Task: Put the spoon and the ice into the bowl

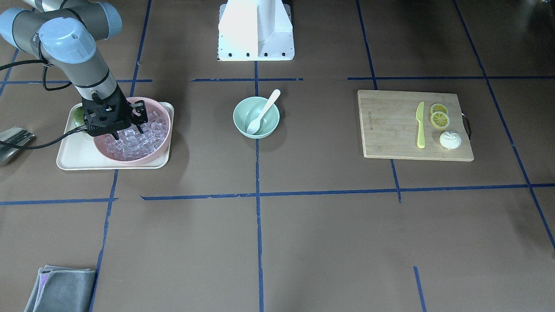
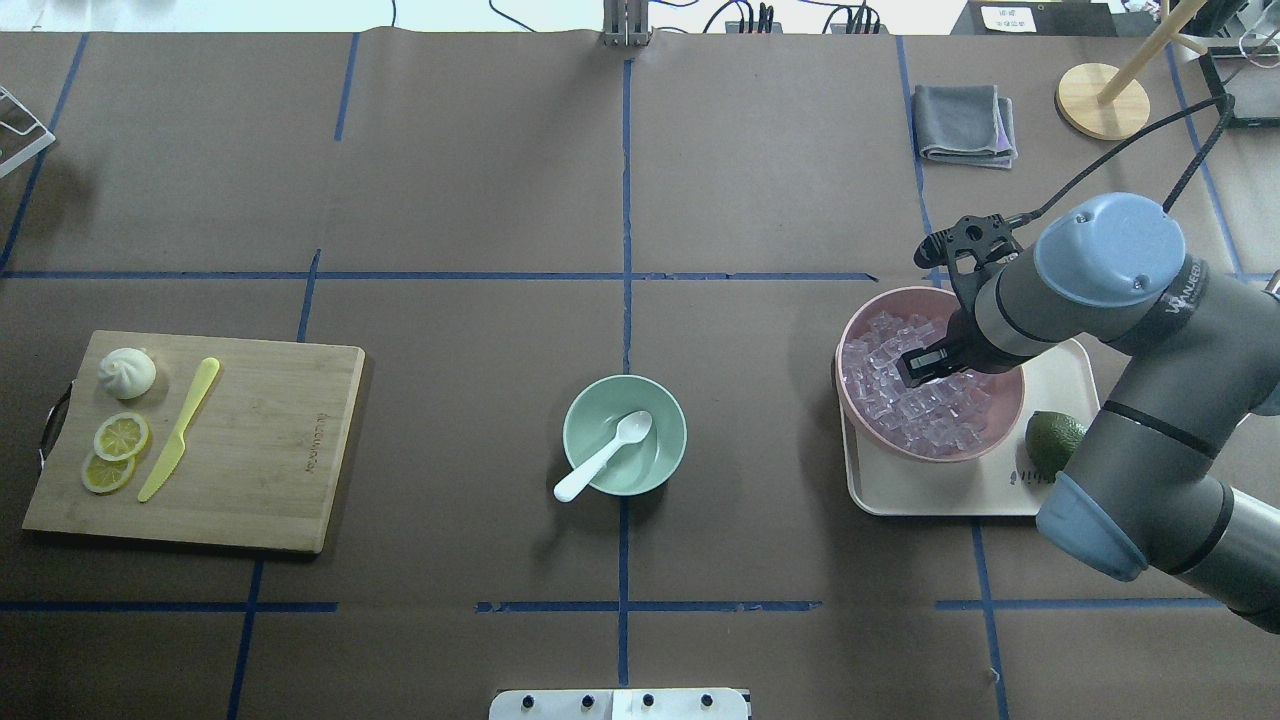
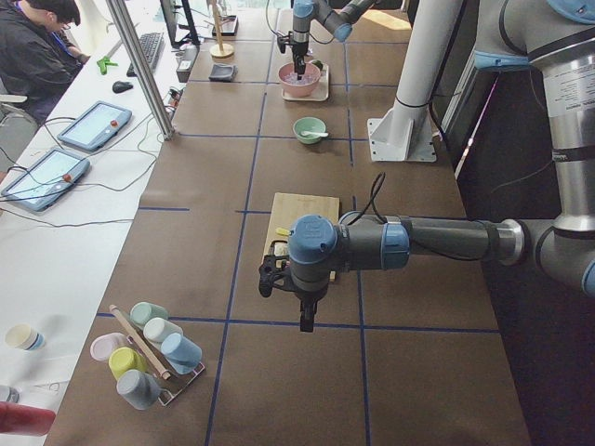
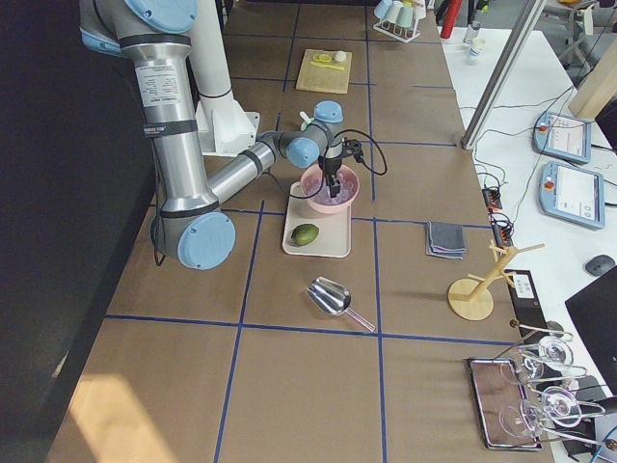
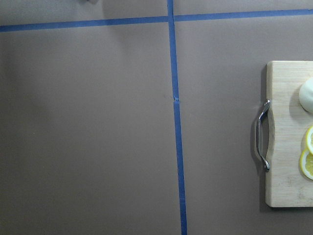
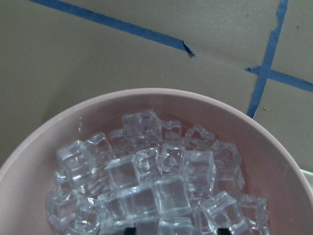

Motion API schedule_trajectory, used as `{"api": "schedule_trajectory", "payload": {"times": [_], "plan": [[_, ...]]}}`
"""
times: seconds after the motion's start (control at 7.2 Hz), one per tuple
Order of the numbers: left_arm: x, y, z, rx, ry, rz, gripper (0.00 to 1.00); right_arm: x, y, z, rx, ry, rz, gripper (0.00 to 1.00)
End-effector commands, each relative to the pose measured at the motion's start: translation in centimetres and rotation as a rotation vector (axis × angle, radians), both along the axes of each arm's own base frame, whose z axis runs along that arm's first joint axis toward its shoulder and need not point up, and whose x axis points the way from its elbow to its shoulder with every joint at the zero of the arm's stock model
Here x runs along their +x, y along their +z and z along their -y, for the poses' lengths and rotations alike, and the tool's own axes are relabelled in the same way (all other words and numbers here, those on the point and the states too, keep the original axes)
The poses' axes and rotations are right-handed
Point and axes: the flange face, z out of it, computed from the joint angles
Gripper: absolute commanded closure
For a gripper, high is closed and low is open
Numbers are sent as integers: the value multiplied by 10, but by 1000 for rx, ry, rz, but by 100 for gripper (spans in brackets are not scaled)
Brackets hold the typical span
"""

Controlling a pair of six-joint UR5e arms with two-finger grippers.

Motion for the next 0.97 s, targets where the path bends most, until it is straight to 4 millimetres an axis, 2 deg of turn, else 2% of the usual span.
{"api": "schedule_trajectory", "payload": {"times": [0.0,0.14,0.42,0.56,0.69,0.83], "plan": [[0,0,0,-1,-1,0,0,0,-1,0,1,0,2,81],[0,0,0,2,0,0,0,1,-2,0,1,0,4,95],[-1,0,0,2,-1,0,0,3,-8,-1,8,0,15,100],[-1,0,-1,0,-1,-2,0,1,-19,0,12,7,29,100],[-1,2,-9,-12,-10,-22,0,-11,-47,7,-67,101,60,100],[-1,-6,-16,1,-11,-26,0,-36,-88,5,-149,166,83,100]]}}
